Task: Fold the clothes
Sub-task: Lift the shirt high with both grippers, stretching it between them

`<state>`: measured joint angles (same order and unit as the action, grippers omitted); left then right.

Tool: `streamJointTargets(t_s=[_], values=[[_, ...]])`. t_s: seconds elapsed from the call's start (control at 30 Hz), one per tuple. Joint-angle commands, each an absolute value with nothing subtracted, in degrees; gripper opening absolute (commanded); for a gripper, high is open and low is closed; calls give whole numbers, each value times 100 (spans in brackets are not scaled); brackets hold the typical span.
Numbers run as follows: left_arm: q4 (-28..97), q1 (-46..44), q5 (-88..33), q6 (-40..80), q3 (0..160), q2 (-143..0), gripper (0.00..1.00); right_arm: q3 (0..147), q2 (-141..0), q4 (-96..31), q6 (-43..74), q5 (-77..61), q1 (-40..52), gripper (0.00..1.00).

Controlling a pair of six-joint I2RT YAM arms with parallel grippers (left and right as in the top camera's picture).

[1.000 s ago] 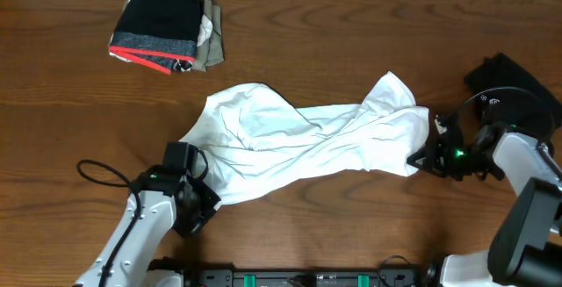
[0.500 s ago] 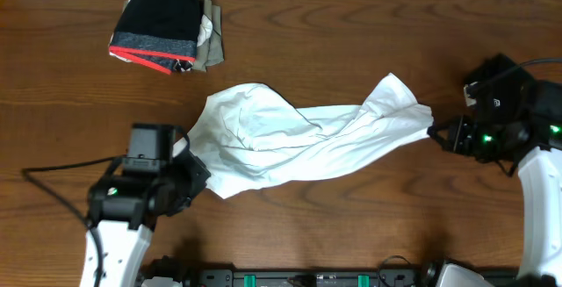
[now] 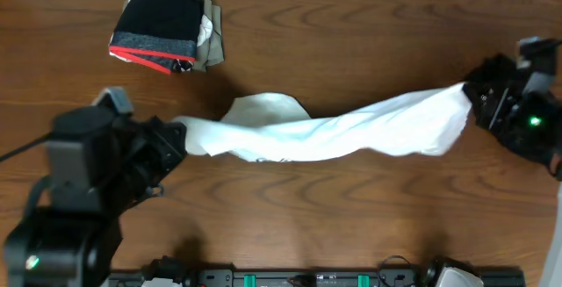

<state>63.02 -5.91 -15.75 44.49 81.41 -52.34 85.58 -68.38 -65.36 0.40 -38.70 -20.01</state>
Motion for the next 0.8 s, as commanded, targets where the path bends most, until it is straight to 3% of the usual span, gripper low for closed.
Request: streamJointTargets(t_s=[0.0, 0.33, 0.77], values=[[6233, -624, -1608, 4329, 8860, -5240, 6, 9225, -6755, -6569, 414, -3970, -1953, 1], [6224, -624, -1643, 4353, 10630, -5542, 6, 10595, -6755, -6987, 578, -3562, -1953, 1], [5129, -624, -1450, 4355, 10787, -5881, 6, 10665, -6737, -6237, 1466, -2899, -2091, 1]])
